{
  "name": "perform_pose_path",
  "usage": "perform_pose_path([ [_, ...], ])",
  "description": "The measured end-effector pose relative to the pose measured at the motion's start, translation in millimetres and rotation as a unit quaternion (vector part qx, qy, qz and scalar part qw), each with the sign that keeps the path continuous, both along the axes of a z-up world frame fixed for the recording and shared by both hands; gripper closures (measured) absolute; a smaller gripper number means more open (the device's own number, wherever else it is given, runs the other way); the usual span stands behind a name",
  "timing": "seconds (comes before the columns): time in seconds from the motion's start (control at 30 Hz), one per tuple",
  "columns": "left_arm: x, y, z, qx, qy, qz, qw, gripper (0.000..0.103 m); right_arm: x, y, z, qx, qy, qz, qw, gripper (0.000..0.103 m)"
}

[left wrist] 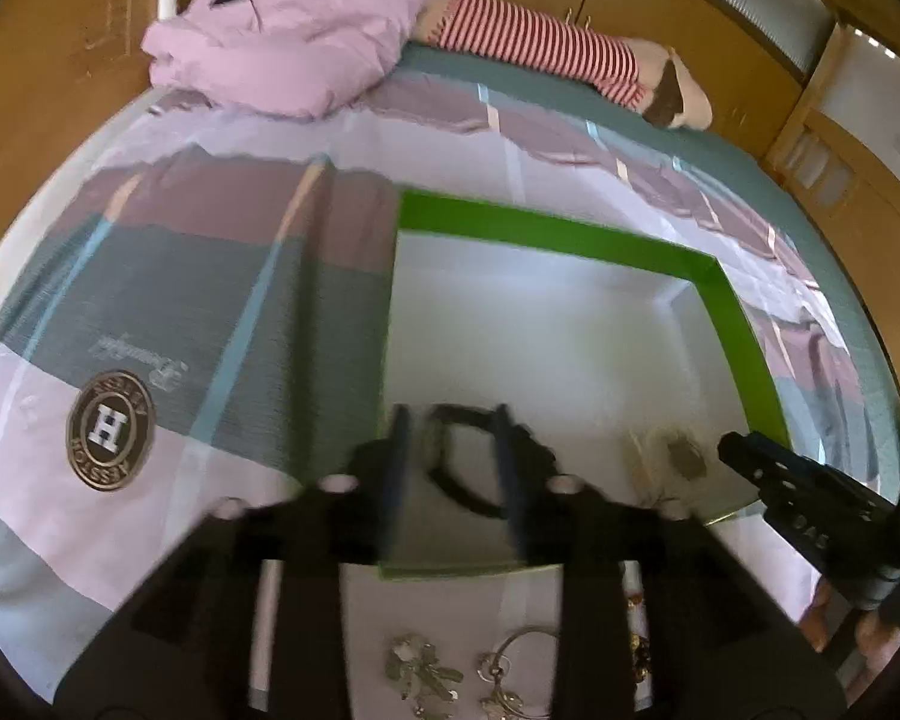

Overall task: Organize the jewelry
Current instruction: 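Carry the black watch into the green box with the left tool while the right drops the white watch there, then move the left tool to the silver bangle while the right tool approaches the red bead bracelet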

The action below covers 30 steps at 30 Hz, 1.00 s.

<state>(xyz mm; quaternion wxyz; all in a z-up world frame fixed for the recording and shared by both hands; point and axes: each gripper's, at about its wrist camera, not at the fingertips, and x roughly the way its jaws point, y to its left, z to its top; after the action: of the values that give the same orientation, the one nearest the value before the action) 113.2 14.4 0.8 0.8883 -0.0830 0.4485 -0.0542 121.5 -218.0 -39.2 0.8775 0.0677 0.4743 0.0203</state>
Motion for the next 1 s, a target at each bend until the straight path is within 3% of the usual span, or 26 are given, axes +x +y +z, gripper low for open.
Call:
perform_pose_path([
  [0.07,-10,2,11,-0.003,-0.006,-0.006,1.0000,0.070,-5,2,9,0.011,-0.011,0.000,1.000,0.070],
  [0.13,-30,4,22,-0.012,-0.009,-0.021,0.9997,0.070,-18,7,25,0.011,-0.030,0.020,0.999,0.070],
  [0.2,-52,2,22,0.008,-0.004,-0.031,0.9995,0.067,-43,16,40,0.004,-0.047,0.059,0.997,0.070],
  [0.27,-65,-1,10,0.023,0.015,-0.045,0.9986,0.067,-61,30,41,-0.007,-0.035,0.098,0.995,0.070],
  [0.37,-78,-2,-21,0.016,0.059,-0.050,0.9969,0.067,-76,45,23,-0.019,-0.003,0.140,0.990,0.070],
  [0.47,-82,-14,-46,-0.005,0.102,-0.065,0.9926,0.067,-80,51,-7,-0.052,0.040,0.144,0.987,0.070],
  [0.67,-83,-33,-62,0.023,0.109,-0.082,0.9904,0.059,-82,42,-43,-0.090,0.084,0.119,0.985,0.070],
  [0.8,-81,-31,-71,0.016,0.124,-0.076,0.9892,0.060,-81,51,-55,-0.119,0.082,0.121,0.982,0.070],
  [0.9,-79,-35,-77,0.029,0.128,-0.075,0.9886,0.070,-81,58,-55,-0.130,0.074,0.120,0.981,0.072],
  [0.97,-78,-36,-77,0.037,0.123,-0.067,0.9894,0.085,-79,59,-55,-0.108,0.078,0.122,0.984,0.088],
  [1.0,-77,-36,-77,0.036,0.124,-0.064,0.9895,0.088,-78,60,-55,-0.106,0.077,0.120,0.984,0.089],
])
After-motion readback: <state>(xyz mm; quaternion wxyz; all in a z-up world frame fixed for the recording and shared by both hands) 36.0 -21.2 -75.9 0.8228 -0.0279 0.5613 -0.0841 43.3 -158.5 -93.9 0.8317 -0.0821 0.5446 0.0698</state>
